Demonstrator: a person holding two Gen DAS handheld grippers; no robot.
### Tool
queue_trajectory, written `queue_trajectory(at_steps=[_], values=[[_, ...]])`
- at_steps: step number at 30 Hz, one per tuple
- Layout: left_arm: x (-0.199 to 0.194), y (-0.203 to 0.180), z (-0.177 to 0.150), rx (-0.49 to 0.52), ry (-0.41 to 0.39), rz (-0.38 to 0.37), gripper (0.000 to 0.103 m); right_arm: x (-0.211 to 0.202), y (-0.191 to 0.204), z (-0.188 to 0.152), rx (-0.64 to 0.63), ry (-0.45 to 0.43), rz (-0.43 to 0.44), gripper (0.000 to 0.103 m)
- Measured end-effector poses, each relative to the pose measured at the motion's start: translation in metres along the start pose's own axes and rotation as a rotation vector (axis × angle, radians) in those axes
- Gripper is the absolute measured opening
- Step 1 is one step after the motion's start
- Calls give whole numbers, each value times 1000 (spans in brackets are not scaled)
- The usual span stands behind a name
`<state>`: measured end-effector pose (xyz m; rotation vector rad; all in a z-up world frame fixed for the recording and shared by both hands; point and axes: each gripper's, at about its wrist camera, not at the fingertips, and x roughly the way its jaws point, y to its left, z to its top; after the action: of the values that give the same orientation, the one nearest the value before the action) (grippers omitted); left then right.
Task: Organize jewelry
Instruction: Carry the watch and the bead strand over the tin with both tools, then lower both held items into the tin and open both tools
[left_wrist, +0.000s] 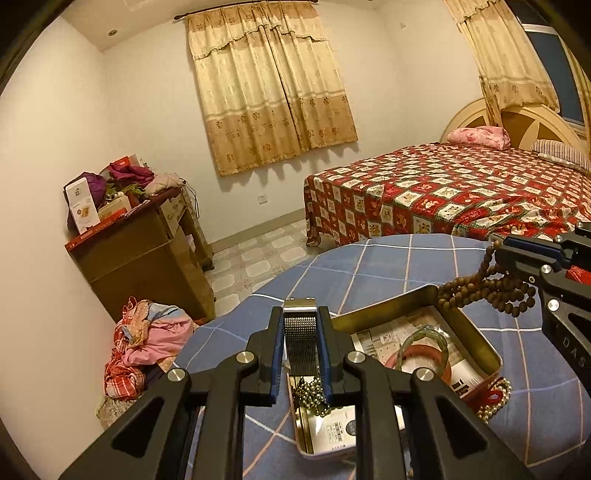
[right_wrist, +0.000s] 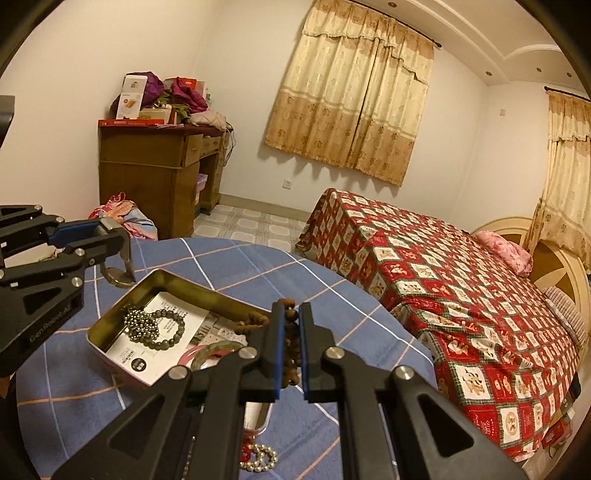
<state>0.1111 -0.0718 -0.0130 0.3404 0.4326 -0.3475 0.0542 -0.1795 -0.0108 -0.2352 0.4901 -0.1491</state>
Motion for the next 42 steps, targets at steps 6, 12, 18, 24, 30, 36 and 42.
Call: queue_trajectory(at_steps=[6,12,18,24,30,36,42], values=[[11,-1,-1,1,15,-5,16,10,2,1,4,7,4,9],[22,-4,-2,7,32,-10,16,20,5,2,5,15,8,9],[31,-6,-5,14,45,-10,16,28,6,3,3,23,7,9],[41,-8,-9,18,69,-12,16,41,9,-1,14,47,11,9],[48,-10,-16,22,86,-18,16,53,14,-9,10,77,19,9],[58,-13,-25,31,116,-24,16,58,16,-12,15,100,35,9],[65,-12,-30,30,135,-23,16,63,19,-13,7,116,38,9]])
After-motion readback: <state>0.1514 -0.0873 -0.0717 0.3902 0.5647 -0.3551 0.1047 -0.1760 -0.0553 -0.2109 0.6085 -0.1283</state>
